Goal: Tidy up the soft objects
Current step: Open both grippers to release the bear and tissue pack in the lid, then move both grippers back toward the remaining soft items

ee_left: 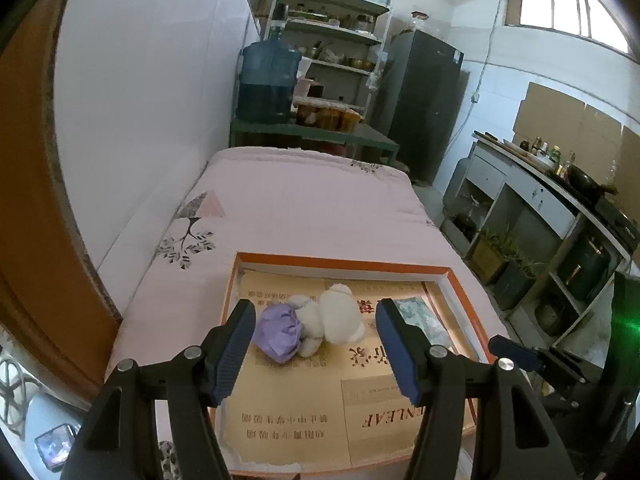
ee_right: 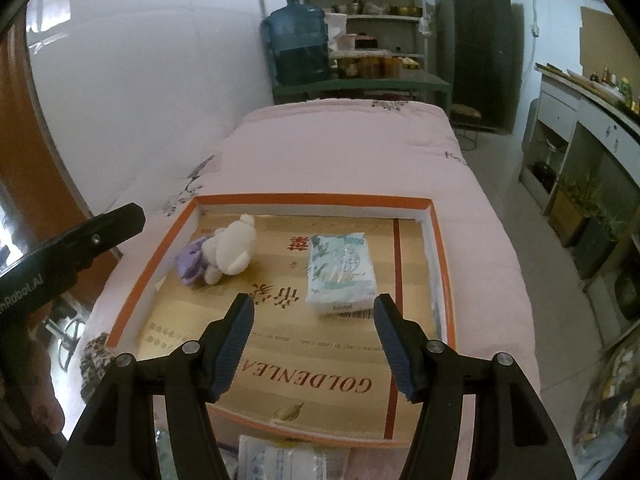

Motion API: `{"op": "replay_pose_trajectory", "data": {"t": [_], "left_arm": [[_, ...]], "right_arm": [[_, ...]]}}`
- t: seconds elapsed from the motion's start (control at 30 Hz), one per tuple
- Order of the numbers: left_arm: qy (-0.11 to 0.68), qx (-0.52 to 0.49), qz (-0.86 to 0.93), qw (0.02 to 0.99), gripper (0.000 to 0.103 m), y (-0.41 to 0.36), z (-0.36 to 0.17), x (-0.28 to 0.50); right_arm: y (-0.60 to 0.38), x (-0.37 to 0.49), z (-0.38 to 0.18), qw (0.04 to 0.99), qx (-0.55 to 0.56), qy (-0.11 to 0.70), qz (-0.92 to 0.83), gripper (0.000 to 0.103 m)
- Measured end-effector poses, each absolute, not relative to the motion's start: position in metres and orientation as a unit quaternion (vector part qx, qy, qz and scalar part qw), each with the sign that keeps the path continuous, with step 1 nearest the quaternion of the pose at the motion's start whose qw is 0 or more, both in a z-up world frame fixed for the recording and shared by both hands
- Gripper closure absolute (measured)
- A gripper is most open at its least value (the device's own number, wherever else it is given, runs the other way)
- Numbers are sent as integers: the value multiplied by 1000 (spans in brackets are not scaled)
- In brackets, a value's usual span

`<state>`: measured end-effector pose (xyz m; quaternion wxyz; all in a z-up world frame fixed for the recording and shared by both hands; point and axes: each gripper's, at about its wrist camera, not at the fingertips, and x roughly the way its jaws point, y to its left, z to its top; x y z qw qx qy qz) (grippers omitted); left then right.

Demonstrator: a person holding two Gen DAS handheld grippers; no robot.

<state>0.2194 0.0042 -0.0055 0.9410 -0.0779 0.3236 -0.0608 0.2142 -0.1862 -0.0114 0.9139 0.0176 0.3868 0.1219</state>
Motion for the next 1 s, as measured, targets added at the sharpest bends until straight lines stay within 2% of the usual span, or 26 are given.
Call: {"op": "replay_pose_trajectory", "data": {"t": [1.0], "left_arm": [[285,-55,-71,954,41,-1,20,116]], "right_arm": [[-181,119,27,928,18,348,130,39]]}}
